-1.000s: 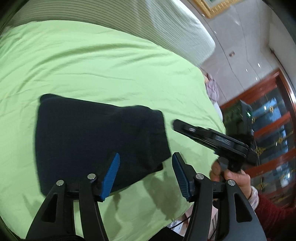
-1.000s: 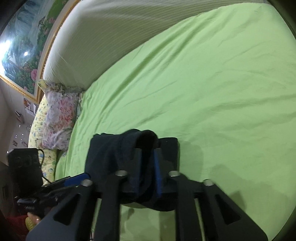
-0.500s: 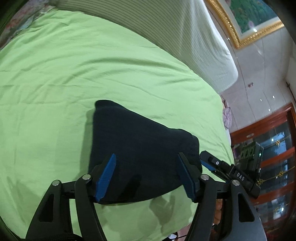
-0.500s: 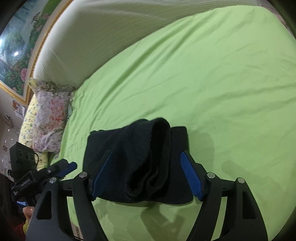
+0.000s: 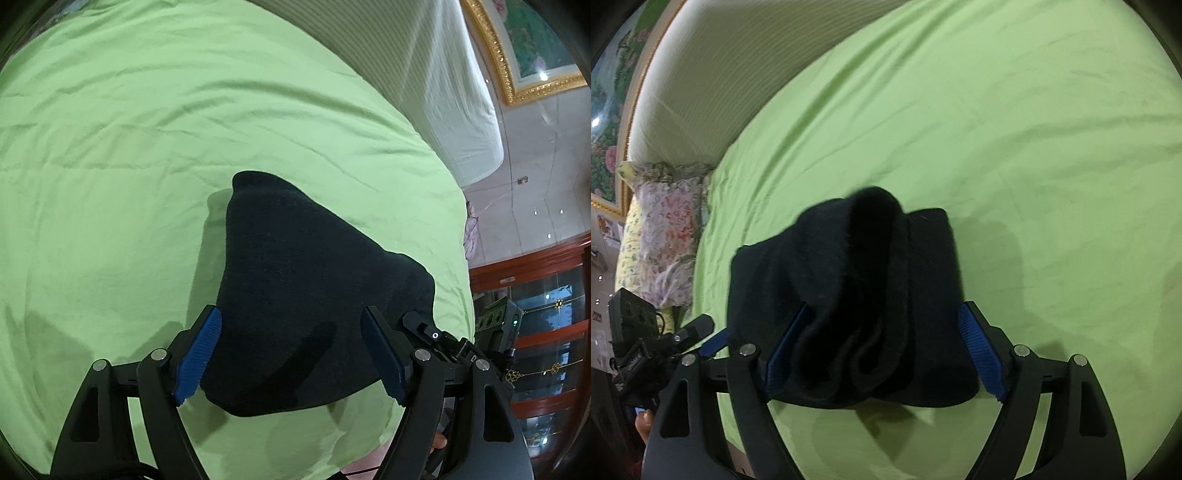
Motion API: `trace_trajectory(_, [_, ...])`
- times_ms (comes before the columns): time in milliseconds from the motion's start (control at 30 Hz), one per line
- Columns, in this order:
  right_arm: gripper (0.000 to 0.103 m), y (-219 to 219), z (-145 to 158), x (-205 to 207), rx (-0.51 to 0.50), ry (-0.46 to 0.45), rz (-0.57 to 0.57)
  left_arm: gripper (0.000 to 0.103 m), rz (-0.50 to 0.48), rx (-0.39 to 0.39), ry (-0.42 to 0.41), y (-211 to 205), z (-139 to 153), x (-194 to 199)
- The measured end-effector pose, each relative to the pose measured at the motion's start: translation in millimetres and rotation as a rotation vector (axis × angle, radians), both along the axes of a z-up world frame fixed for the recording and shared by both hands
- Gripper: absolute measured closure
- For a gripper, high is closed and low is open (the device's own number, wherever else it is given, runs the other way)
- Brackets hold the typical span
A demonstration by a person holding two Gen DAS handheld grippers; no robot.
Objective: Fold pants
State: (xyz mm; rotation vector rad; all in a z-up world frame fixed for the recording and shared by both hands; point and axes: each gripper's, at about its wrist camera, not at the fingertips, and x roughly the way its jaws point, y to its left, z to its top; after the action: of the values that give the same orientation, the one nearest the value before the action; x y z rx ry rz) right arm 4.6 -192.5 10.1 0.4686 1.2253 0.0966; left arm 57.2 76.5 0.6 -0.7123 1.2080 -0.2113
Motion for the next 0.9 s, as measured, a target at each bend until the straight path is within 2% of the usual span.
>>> trace_trajectory(267, [0.021,-14,-19,-2,0.061,0.021,-0.009,0.023,-0.009,0.013,0.056,-5,-20,6])
trace_trajectory(333, [0.028,-25,-25,-5,0.092,0.027,-0.020,0.023,-0.011,0.012,0.066,-6,-24,8])
trace_trajectory(400, [0.038,-37,-31,-9,0.133,0.027,-0.028,0.023,-0.013,0.012,0.071,-6,-27,10])
trace_trajectory(500, [0.043,-42,-30,-10,0.134,0.015,0.009,0.022,-0.015,0.009,0.075,-7,-31,12])
trace_trajectory(800, [0.044,-44,-30,-12,0.139,0.005,0.030,0.020,-0.005,0.023,0.056,-8,-40,15])
trace_trajectory(900, [0.045,-40,-30,-11,0.145,0.001,0.028,0.027,-0.003,0.016,0.053,-8,-44,18])
